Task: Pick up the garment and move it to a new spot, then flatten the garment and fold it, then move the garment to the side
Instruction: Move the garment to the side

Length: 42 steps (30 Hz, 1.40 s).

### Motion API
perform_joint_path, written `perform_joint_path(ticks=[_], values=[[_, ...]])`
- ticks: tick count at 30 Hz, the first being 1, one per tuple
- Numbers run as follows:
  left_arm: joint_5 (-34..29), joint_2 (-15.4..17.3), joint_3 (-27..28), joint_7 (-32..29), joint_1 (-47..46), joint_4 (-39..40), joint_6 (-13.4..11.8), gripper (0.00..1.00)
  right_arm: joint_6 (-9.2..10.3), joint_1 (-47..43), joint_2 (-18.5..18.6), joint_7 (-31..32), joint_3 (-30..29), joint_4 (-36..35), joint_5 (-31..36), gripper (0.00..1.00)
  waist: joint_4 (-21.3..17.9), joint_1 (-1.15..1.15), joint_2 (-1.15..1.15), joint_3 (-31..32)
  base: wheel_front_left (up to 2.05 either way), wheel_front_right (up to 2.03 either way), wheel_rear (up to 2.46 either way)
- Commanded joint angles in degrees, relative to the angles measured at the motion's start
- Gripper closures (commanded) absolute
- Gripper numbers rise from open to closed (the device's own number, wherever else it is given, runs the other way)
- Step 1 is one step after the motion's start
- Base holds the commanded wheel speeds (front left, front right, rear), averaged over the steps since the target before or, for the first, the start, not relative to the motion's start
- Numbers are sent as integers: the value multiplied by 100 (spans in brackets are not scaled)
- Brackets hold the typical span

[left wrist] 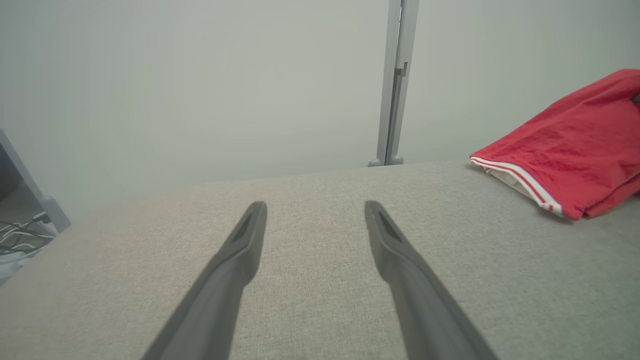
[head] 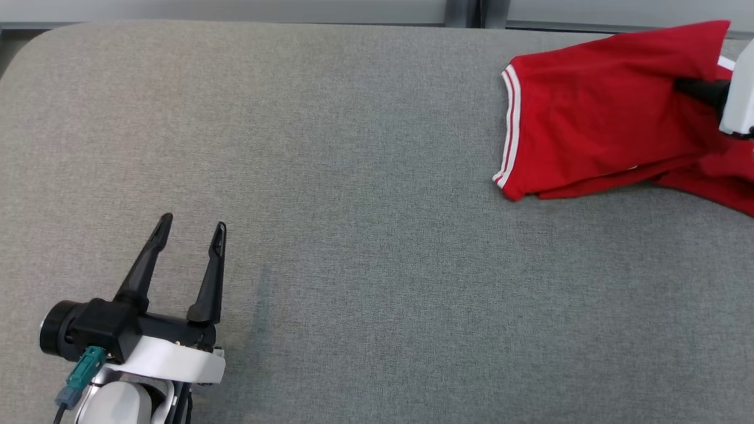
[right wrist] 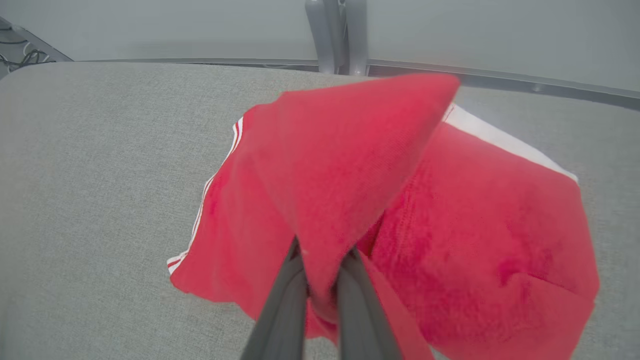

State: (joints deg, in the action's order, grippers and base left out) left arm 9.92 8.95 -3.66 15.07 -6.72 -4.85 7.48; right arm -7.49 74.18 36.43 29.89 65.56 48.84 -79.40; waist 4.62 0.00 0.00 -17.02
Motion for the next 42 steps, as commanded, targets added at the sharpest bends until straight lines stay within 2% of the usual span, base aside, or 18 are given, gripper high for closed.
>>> perform_joint_path(ticks=[1,11,28,42], values=[[2,49,29,2,-115,41,2,0,-1,111,39,31,22,12,62,100,-39,0,0,-62,0,0,0],[-69,146,48,2,-205,346,2,0,-1,665,351,330,149,222,432,100,-127,0,0,-377,0,0,0],[-97,279,145,2,-199,667,2,0,0,1397,870,826,360,176,1140,100,-289,0,0,-761,0,0,0],[-98,258,152,2,-233,716,2,0,0,1516,1017,1153,360,225,1505,100,-358,0,0,-837,0,0,0]])
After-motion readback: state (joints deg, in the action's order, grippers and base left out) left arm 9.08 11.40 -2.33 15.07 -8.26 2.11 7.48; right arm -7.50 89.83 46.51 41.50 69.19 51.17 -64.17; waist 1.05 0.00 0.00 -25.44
